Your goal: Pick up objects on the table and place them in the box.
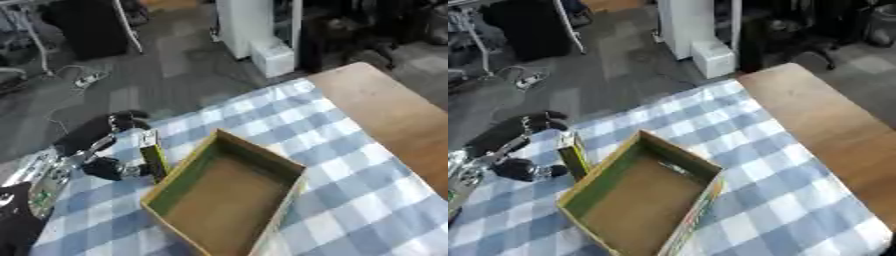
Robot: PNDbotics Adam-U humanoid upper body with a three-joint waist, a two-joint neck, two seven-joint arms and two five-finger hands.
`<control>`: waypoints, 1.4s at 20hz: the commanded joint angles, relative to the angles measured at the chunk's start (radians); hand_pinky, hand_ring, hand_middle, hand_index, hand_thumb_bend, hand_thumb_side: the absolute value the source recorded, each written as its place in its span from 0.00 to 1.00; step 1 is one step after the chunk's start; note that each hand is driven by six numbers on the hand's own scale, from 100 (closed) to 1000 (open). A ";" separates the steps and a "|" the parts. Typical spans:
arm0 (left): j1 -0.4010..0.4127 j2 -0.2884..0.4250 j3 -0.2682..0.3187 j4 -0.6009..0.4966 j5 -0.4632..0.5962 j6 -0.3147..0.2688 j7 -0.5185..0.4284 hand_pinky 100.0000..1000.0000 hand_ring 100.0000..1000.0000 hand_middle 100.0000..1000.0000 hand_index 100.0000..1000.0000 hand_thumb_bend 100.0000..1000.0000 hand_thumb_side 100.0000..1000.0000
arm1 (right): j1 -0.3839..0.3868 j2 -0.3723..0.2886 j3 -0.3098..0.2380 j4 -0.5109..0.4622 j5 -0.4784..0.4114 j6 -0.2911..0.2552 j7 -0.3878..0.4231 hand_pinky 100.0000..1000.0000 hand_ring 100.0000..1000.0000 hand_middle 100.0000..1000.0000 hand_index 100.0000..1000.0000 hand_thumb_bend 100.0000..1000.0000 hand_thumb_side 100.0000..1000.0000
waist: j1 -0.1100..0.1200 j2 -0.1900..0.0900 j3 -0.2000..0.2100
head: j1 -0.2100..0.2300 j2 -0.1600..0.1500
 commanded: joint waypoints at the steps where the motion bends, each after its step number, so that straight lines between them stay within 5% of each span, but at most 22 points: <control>1: -0.029 0.012 0.019 0.000 -0.011 0.007 0.011 0.76 0.71 0.84 0.80 0.57 0.85 | -0.023 -0.025 -0.010 -0.013 -0.004 0.005 -0.002 0.38 0.34 0.37 0.58 0.00 1.00 | -0.007 -0.008 -0.001 | -0.003 -0.013; 14: -0.069 -0.006 0.083 0.096 -0.087 0.058 0.053 0.78 0.72 0.85 0.80 0.57 0.85 | -0.042 -0.023 -0.009 -0.013 -0.018 0.024 -0.006 0.38 0.34 0.37 0.58 0.00 1.00 | -0.003 -0.005 -0.011 | 0.016 -0.015; 28: -0.085 -0.002 0.120 0.172 -0.161 0.049 0.097 0.79 0.73 0.85 0.80 0.58 0.86 | -0.062 -0.024 -0.009 -0.013 -0.039 0.048 -0.010 0.38 0.34 0.37 0.58 0.00 1.00 | 0.003 -0.002 -0.021 | 0.036 -0.022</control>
